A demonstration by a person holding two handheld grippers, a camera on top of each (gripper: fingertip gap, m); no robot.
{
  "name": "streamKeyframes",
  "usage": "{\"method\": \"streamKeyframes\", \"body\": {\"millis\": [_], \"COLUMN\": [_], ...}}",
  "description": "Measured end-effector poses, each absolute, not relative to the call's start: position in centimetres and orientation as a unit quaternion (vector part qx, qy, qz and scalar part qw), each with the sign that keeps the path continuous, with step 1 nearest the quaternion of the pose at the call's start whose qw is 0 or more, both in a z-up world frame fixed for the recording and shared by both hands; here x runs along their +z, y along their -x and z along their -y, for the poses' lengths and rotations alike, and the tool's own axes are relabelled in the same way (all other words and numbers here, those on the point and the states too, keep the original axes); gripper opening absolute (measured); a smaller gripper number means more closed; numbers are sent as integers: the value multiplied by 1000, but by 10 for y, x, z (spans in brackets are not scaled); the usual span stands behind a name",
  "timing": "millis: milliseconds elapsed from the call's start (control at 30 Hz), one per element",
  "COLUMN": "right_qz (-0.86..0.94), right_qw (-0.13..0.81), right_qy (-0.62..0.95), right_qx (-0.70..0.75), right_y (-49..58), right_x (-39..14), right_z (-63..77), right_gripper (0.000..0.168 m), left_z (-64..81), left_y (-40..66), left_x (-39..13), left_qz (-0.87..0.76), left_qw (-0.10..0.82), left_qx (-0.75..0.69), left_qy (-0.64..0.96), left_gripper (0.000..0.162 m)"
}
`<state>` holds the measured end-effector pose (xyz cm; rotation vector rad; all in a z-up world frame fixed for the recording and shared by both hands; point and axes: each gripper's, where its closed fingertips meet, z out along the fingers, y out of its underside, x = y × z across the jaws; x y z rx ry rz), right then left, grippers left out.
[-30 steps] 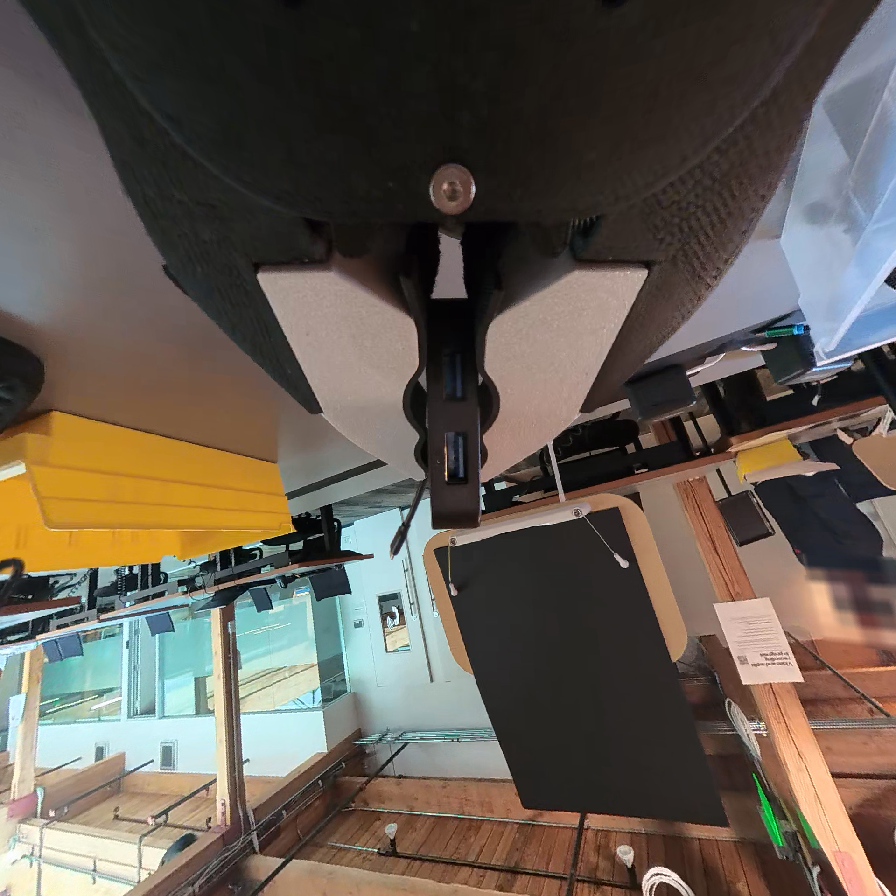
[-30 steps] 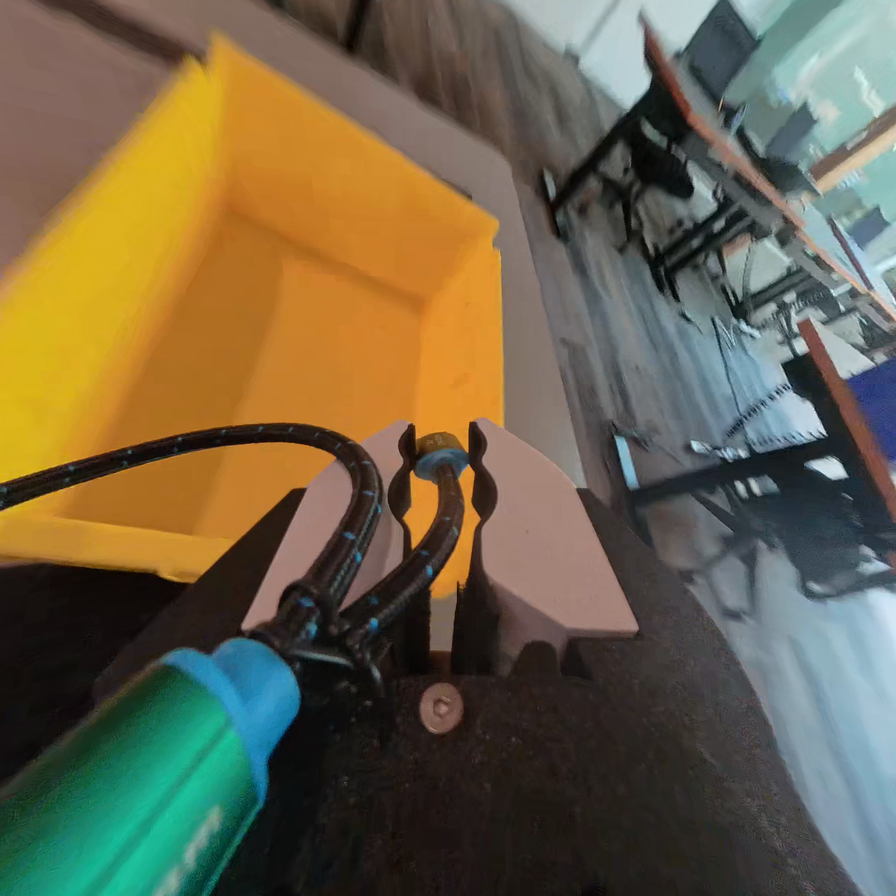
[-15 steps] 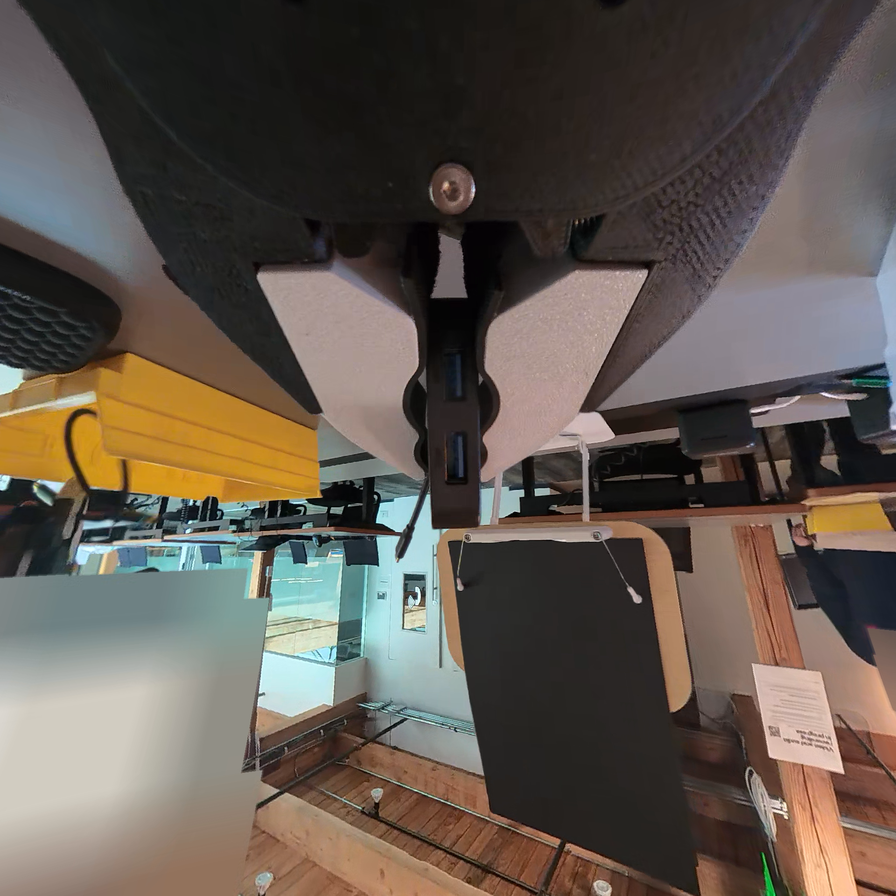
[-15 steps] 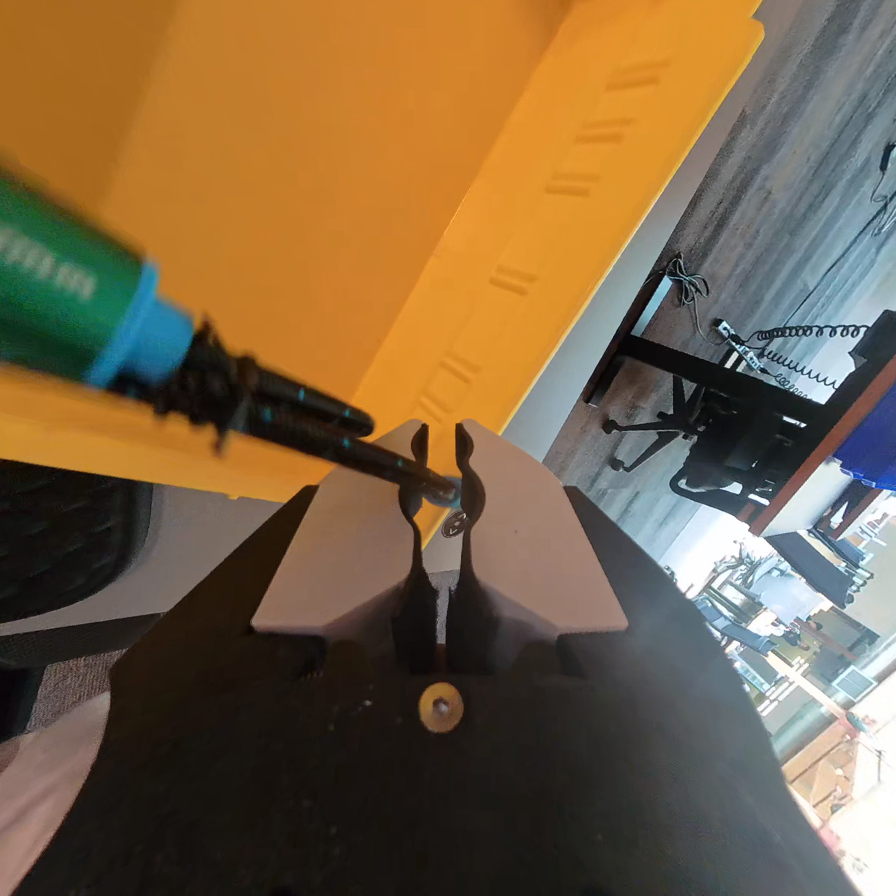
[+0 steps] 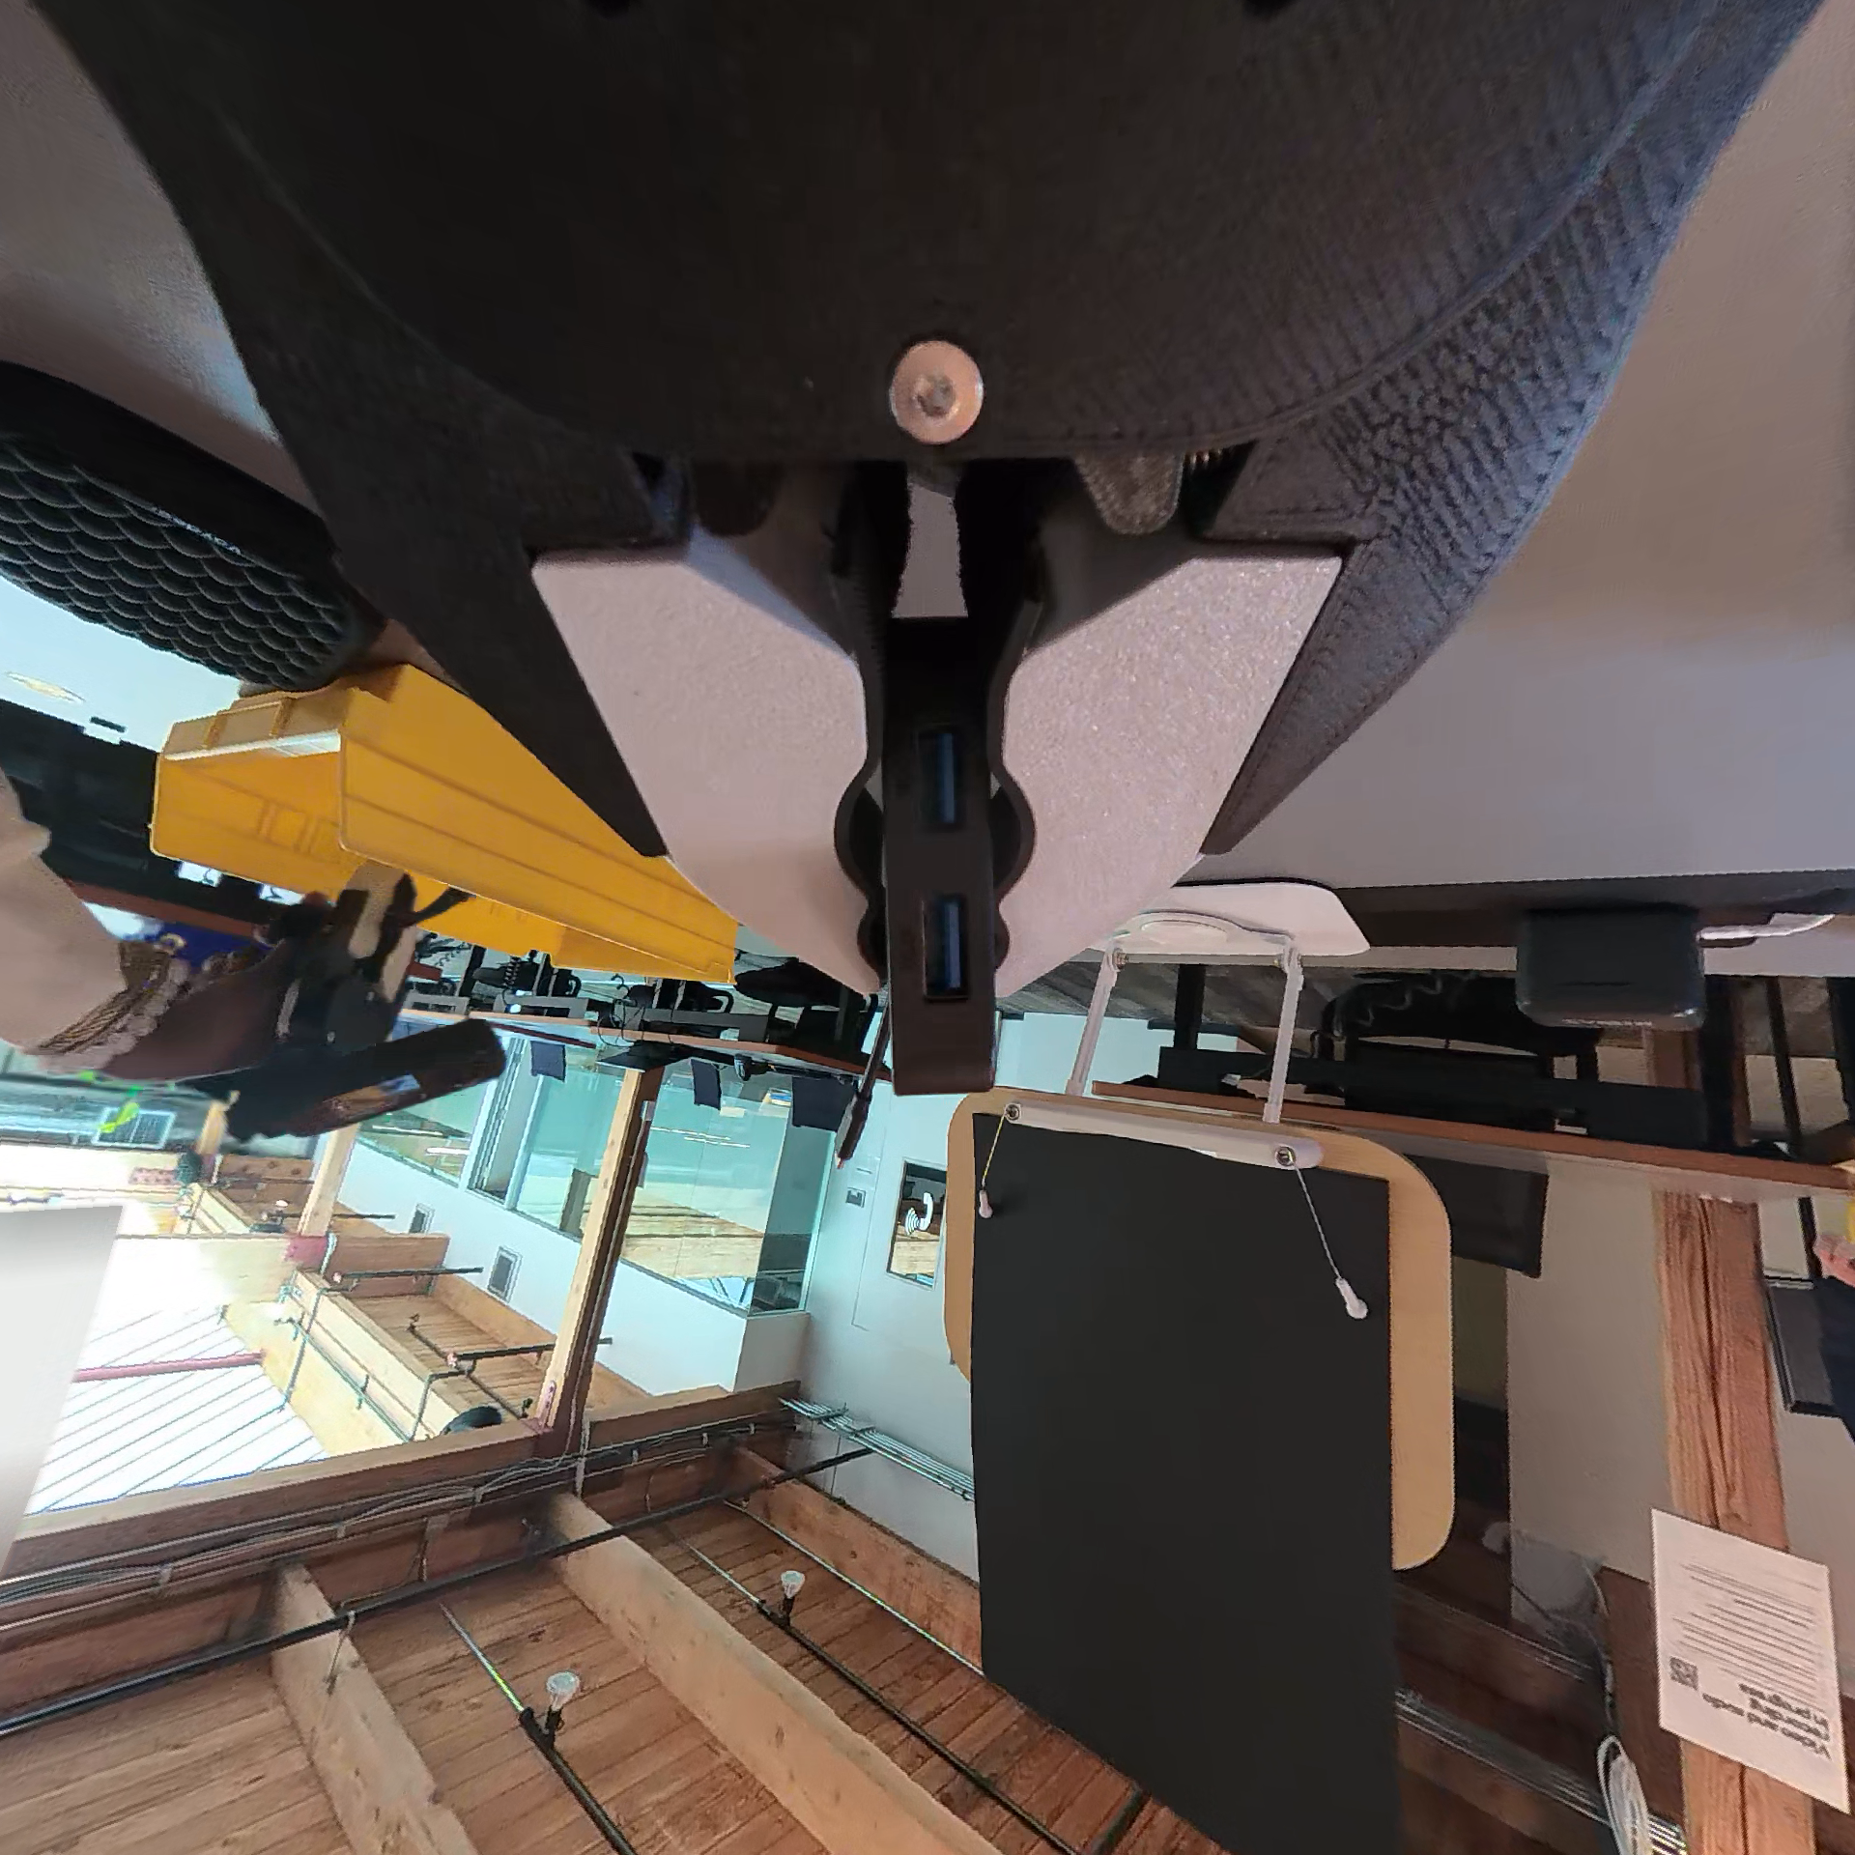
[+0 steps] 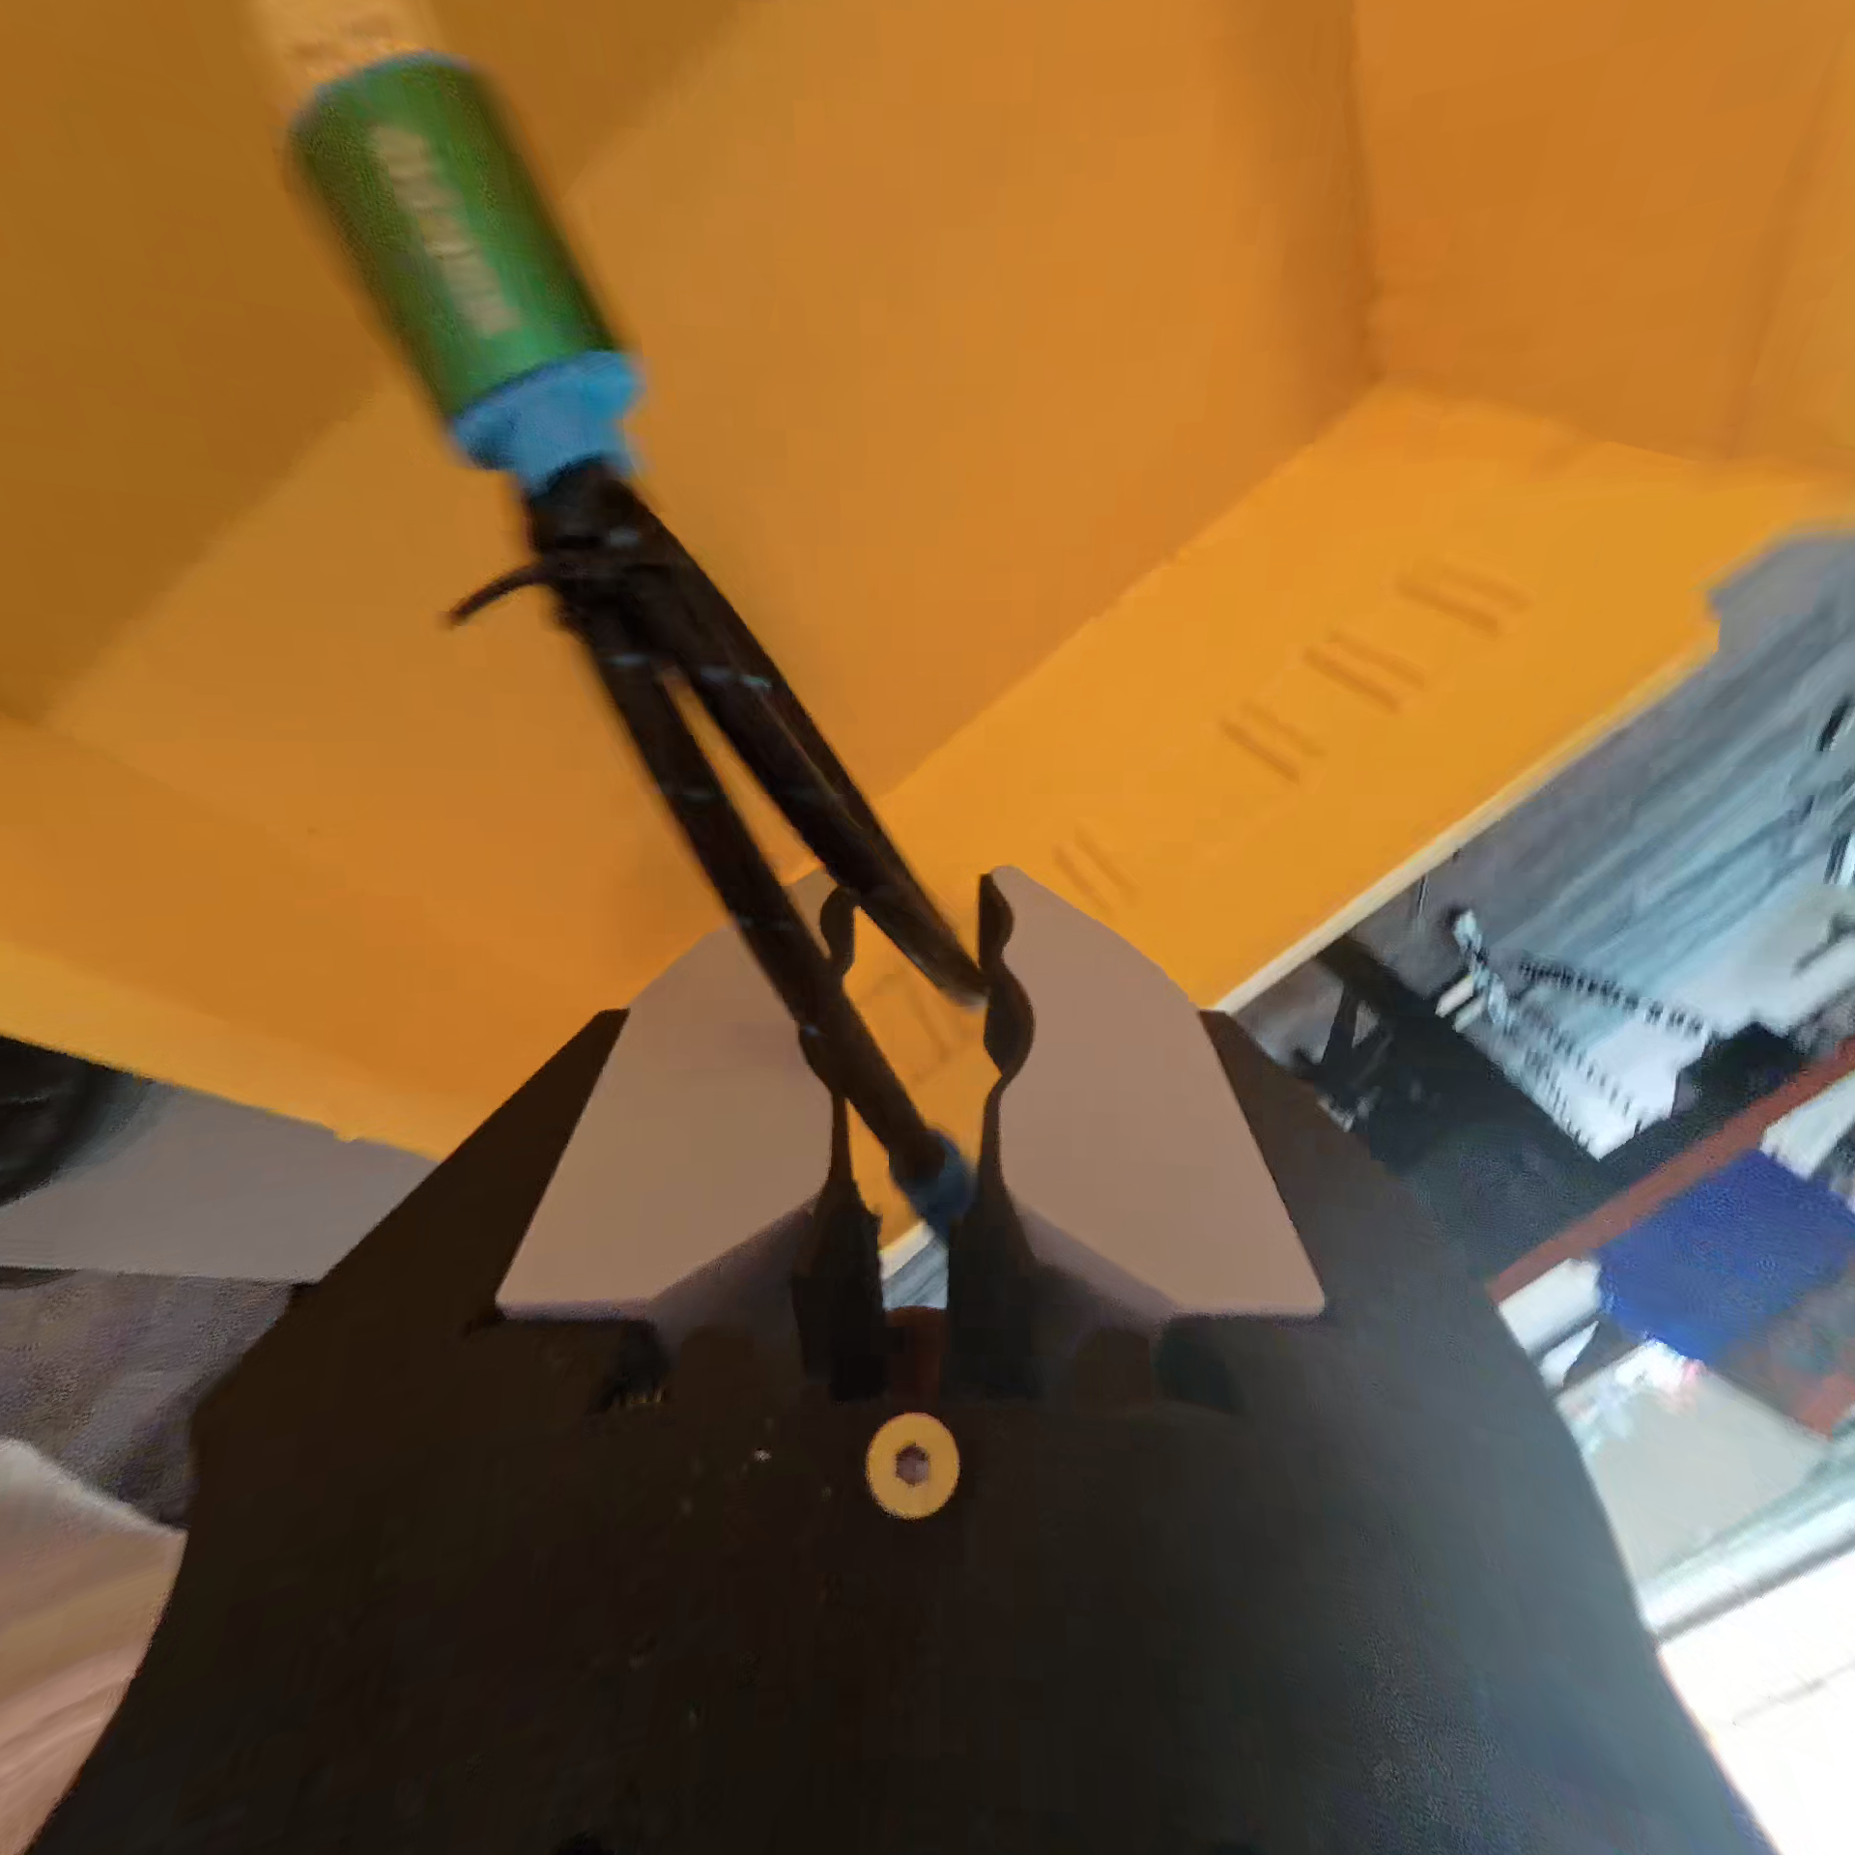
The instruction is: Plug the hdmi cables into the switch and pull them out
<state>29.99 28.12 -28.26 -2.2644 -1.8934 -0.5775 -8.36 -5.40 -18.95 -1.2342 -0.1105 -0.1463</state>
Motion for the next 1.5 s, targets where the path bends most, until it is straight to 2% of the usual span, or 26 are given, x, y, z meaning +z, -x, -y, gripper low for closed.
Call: {"method": "streamKeyframes", "body": {"millis": [67, 133, 300, 367, 400, 433, 467, 500, 567, 667, 767, 833, 933, 1033, 1133, 1267, 1333, 1400, 1500], "right_qz": [653, 673, 706, 700, 694, 686, 678, 670, 673, 702, 692, 678, 645, 584, 508, 429, 411, 406, 421], "right_qw": [54, -22, -132, -155, -157, -158, -160, -157, -117, -18, 133, 267, 455, 548, 503, 326, 277, 256, 273], "right_qy": [737, 737, 678, 681, 693, 706, 716, 725, 730, 712, 707, 684, 602, 470, 426, 476, 464, 448, 447], "right_qx": [-167, -68, 157, 148, 118, 82, 51, 32, 26, 21, -50, -33, 124, 370, 554, 695, 734, 754, 741], "right_y": [-294, -288, -260, -265, -270, -276, -281, -283, -278, -262, -248, -219, -157, -106, -64, 5, 25, 35, 45], "right_x": [-294, -302, -279, -283, -291, -300, -307, -312, -315, -309, -283, -251, -196, -151, -156, -200, -202, -197, -199], "right_z": [-287, -260, -196, -198, -207, -217, -226, -232, -242, -256, -280, -270, -201, -97, -27, 33, 57, 74, 82], "right_gripper": [13, 2, 1, 3, 8, 23, 47, 64, 75, 73, 65, 67, 68, 59, 52, 59, 54, 48, 42], "left_z": [54, 53, 52, 52, 51, 51, 51, 51, 51, 50, 50, 50, 52, 55, 60, 72, 73, 73, 71], "left_y": [82, 81, 81, 80, 80, 80, 79, 79, 79, 79, 79, 79, 80, 82, 77, 68, 68, 66, 56], "left_x": [-190, -191, -192, -192, -193, -193, -193, -193, -194, -194, -194, -194, -193, -189, -181, -166, -165, -165, -167], "left_qz": [47, 46, 45, 45, 45, 45, 44, 44, 44, 43, 43, 44, 53, 67, 67, 51, 55, 48, 23], "left_qw": [811, 809, 807, 806, 805, 804, 804, 804, 803, 802, 802, 802, 805, 810, 814, 805, 799, 801, 797], "left_qx": [-69, -73, -80, -87, -90, -90, -90, -90, -91, -92, -93, -96, -117, -164, -248, -384, -407, -400, -384], "left_qy": [579, 581, 583, 584, 585, 586, 586, 586, 587, 589, 588, 587, 579, 559, 521, 449, 439, 444, 466], "left_gripper": [15, 15, 15, 15, 15, 15, 15, 15, 15, 15, 15, 15, 15, 15, 15, 14, 14, 14, 14]}}
